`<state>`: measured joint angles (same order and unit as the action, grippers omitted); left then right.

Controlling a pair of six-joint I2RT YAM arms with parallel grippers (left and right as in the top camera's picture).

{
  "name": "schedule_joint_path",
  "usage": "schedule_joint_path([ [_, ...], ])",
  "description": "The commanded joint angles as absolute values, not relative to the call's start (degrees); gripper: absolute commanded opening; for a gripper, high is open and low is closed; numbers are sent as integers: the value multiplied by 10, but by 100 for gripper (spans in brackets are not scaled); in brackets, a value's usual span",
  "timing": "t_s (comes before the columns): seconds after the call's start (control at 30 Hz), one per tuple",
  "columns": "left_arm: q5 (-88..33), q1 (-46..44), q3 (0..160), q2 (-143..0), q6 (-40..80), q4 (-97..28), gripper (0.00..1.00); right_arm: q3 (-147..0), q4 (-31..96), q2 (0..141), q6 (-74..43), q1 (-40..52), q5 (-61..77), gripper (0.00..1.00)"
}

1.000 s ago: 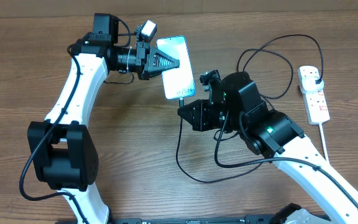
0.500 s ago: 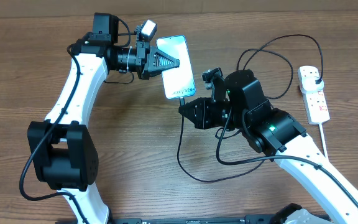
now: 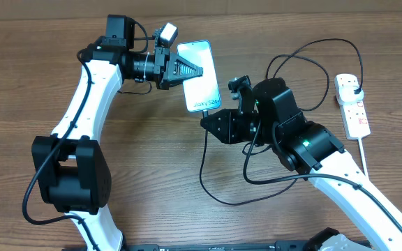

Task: Plug charger to phone and switch on socket
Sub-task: 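Open the right gripper, lower the phone and release it with the left gripper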

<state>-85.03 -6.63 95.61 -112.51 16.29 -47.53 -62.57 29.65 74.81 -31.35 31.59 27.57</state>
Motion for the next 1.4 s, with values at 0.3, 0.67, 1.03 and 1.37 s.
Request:
schedule_joint_path([
  [0.3, -764, -70, 965, -1113, 151, -484, 4, -630, 319, 733, -295, 307, 251, 49],
  [0.67, -554, -70, 964, -1124, 19, -635, 4, -630, 366, 733, -280, 285, 231, 61],
  [1.03, -513, -70, 961, -1189, -23, -650, 4, -630, 413, 734, -276, 285, 198, 64],
  [1.37, -506, -54, 961, -1266, -28, -642, 4, -630, 439, 734, -267, 285, 186, 66],
])
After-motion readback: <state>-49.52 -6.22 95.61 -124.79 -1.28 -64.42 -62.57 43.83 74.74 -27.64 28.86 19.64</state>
